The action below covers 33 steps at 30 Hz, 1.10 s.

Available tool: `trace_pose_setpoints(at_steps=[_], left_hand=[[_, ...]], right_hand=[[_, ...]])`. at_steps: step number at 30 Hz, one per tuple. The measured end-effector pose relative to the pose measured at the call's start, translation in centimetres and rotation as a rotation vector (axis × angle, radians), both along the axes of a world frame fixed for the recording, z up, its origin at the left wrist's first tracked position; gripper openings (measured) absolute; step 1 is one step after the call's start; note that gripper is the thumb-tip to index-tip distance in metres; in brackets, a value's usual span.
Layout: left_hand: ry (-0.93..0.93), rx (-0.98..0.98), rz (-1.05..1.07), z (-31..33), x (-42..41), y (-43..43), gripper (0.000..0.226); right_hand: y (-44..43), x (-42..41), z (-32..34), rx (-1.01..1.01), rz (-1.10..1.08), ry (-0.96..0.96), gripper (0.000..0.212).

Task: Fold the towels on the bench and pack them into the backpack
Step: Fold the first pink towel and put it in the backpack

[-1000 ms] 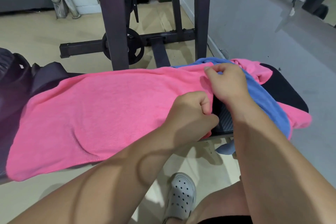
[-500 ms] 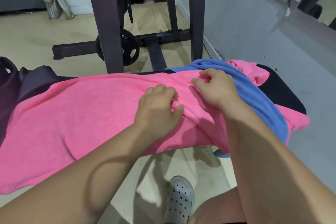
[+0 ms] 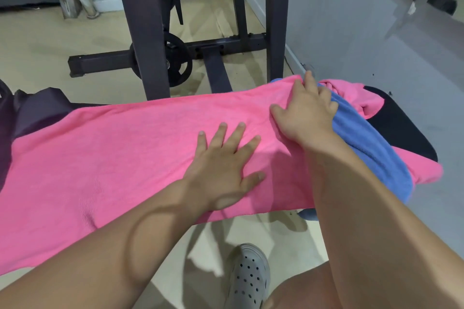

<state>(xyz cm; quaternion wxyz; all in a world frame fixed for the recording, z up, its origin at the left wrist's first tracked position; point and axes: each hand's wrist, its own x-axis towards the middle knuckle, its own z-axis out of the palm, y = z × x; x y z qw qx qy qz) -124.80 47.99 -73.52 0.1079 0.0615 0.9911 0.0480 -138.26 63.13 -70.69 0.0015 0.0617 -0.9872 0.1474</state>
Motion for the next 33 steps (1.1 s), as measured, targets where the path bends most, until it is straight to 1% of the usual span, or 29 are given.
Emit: trace_pose_setpoints(at_steps=[3,5,8,10,14,18,20,22,26,28,31,33], left_hand=[[0.004,0.067,-0.007,0.5,0.4,-0.7,0.077],[0.093,0.156,0.034,1.3,1.2,-1.5,0.073],[0.244,0.229,0.157,2.4,3.1,-4.0,0.070],[0.278,0.181,0.238,3.1,4.5,-6.5,0.068],[0.284,0.054,0.452,4.5,8.3,-12.6,0.056],[0.212,-0.146,0.632,5.8,12.6,-17.7,0.045],[0.175,-0.203,0.717,6.3,14.7,-19.6,0.047],[0.147,-0.219,0.780,6.4,16.4,-21.3,0.053],[0.012,-0.205,0.867,5.7,17.6,-22.7,0.065],[-0.045,-0.159,0.858,5.0,17.6,-22.8,0.066],[-0.010,-0.100,0.824,4.2,17.8,-23.2,0.060],[0.039,-0.023,0.798,4.0,17.7,-23.7,0.056]], right_hand=[[-1.6,1.3,0.1,-0.002,0.044,0.057,0.076],[-3.1,2.6,0.6,-0.043,0.154,0.103,0.068],[-5.6,5.3,1.2,-0.066,0.319,0.091,0.060],[-7.4,7.1,1.2,-0.049,0.412,0.076,0.057],[-10.7,10.0,0.9,0.003,0.552,0.023,0.057],[-13.7,12.0,1.0,0.024,0.616,-0.018,0.056],[-15.1,12.8,1.0,0.043,0.639,-0.036,0.055],[-16.4,13.4,1.1,0.067,0.661,-0.050,0.056],[-18.9,14.3,1.2,0.074,0.703,-0.058,0.054],[-20.2,14.5,1.3,0.059,0.725,-0.071,0.052],[-22.4,14.9,1.5,0.010,0.759,-0.066,0.052],[-24.0,15.2,1.7,-0.043,0.800,-0.046,0.053]])
